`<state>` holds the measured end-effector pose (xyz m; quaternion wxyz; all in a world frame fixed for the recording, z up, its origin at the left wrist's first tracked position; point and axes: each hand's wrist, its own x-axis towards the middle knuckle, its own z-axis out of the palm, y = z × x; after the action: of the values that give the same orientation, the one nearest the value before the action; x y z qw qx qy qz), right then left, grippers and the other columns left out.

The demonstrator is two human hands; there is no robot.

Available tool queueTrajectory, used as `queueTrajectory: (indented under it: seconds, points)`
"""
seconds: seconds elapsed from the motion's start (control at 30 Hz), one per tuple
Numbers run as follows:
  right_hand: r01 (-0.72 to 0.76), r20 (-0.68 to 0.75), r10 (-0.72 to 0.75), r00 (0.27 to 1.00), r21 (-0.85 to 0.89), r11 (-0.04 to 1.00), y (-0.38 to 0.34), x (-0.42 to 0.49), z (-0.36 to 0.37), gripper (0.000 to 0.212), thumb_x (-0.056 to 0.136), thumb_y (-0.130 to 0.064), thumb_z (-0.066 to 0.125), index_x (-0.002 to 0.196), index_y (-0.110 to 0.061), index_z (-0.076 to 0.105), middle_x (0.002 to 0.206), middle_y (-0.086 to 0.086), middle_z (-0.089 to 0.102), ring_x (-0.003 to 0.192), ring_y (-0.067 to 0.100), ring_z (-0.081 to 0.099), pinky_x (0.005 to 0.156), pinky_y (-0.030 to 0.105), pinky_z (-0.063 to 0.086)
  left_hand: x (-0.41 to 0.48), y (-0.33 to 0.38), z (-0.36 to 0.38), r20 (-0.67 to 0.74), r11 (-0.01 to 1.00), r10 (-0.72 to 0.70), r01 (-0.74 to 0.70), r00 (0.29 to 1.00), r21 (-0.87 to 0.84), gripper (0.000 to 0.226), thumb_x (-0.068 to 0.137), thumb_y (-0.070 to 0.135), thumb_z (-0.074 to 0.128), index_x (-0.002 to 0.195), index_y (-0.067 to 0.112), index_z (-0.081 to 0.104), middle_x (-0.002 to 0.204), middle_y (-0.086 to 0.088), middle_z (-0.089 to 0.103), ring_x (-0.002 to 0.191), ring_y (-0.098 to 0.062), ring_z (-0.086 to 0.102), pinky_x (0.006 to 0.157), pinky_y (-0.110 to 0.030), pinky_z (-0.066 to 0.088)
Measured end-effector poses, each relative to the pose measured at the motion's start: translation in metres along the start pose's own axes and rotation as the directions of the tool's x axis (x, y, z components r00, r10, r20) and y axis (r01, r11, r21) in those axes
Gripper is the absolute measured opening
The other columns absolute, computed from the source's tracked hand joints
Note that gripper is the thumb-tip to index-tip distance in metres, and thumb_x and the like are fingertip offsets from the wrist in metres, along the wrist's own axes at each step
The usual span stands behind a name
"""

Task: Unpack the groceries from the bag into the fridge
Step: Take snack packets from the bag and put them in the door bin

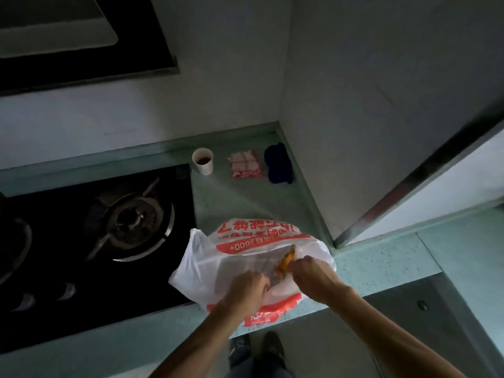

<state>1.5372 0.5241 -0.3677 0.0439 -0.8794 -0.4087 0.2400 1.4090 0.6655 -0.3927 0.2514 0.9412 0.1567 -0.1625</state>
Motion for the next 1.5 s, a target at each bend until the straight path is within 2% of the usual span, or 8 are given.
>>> queueTrajectory:
  seconds: [0.13,0.27,0.5,0.6,0.97,1.27,1.37,1.5]
  points:
    - [0.081,-0.050,-0.080,0.996,0.038,0.996,-0.003,0.024,0.008,0.028,0.095,-0.009,0.049,0.111,-0.018,0.070,0.117,0.001,0.069,0.103,0.019,0.067,0.088,0.025,0.053,0.025,0.009,0.004,-0.137,0.996,0.046,-0.055,0.990,-0.065,0.023,0.097,0.040,0.053,0.105,0.023,0.067,0.094,0.006,0.073,0.075,-0.006,0.064,0.078,-0.014,0.051]
    - [-0.130,0.083,0.128,0.988,0.028,0.991,0.018,0.032,0.011,0.030,0.096,-0.012,0.039,0.120,-0.016,0.056,0.123,0.008,0.057,0.105,0.029,0.059,0.085,0.040,0.051,0.053,0.018,0.019,-0.249,0.984,0.118,-0.147,0.961,-0.100,0.040,0.091,0.060,0.052,0.120,0.033,0.060,0.107,0.010,0.073,0.095,-0.008,0.069,0.097,-0.025,0.052]
    - [-0.071,0.024,0.072,0.997,-0.045,0.996,0.050,0.024,0.013,0.065,0.083,-0.019,0.071,0.140,-0.028,0.044,0.141,0.001,0.050,0.122,0.024,0.056,0.099,0.031,0.050,0.079,0.031,0.042,-0.305,0.996,0.015,0.012,0.952,0.088,0.081,0.071,0.067,0.070,0.138,0.031,0.042,0.121,0.001,0.064,0.103,-0.016,0.061,0.105,-0.035,0.046]
    - [-0.056,0.084,0.061,0.995,-0.065,0.996,0.051,0.021,0.017,0.084,0.078,-0.025,0.078,0.148,-0.024,0.031,0.149,0.006,0.038,0.126,0.027,0.053,0.100,0.032,0.049,0.084,0.036,0.041,-0.360,0.994,0.029,0.011,0.933,0.109,0.064,0.079,0.057,0.071,0.132,0.031,0.047,0.110,-0.001,0.068,0.092,-0.016,0.064,0.098,-0.036,0.050]
    - [0.019,-0.104,-0.042,0.994,-0.217,0.976,0.050,0.039,0.010,0.030,0.094,-0.048,0.045,0.107,-0.030,0.065,0.105,-0.003,0.067,0.086,0.014,0.067,0.077,0.029,0.059,0.065,0.026,0.001,-0.325,0.994,0.105,-0.110,0.940,0.002,0.045,0.089,0.039,0.066,0.130,0.024,0.055,0.117,0.001,0.067,0.104,-0.016,0.066,0.099,-0.033,0.053]
    - [0.007,-0.027,-0.013,1.000,-0.226,0.974,0.048,0.035,-0.010,0.026,0.096,-0.043,0.049,0.108,-0.031,0.069,0.090,-0.015,0.072,0.071,0.004,0.067,0.071,0.019,0.058,0.031,0.007,-0.035,-0.210,0.992,-0.120,0.127,0.970,0.020,0.029,0.099,0.029,0.048,0.123,0.015,0.057,0.123,-0.007,0.066,0.109,-0.028,0.063,0.082,-0.033,0.048]
    - [-0.076,-0.019,0.075,0.997,-0.053,0.996,0.039,0.019,-0.008,0.030,0.093,-0.034,0.060,0.122,-0.027,0.058,0.099,-0.006,0.068,0.081,0.012,0.067,0.077,0.025,0.057,0.016,-0.009,-0.049,-0.219,0.975,-0.183,0.206,0.958,0.088,0.036,0.098,0.014,0.048,0.133,0.017,0.055,0.130,-0.011,0.061,0.115,-0.030,0.060,0.092,-0.035,0.048]
    - [-0.018,-0.034,0.021,0.999,0.100,0.995,0.027,0.021,0.007,0.036,0.097,-0.020,0.050,0.133,-0.012,0.046,0.125,0.007,0.058,0.110,0.027,0.060,0.082,0.029,0.048,0.017,-0.014,-0.072,-0.203,0.960,-0.247,0.268,0.948,0.086,0.036,0.095,0.005,0.047,0.130,0.012,0.057,0.111,-0.016,0.068,0.096,-0.032,0.066,0.069,-0.031,0.042]
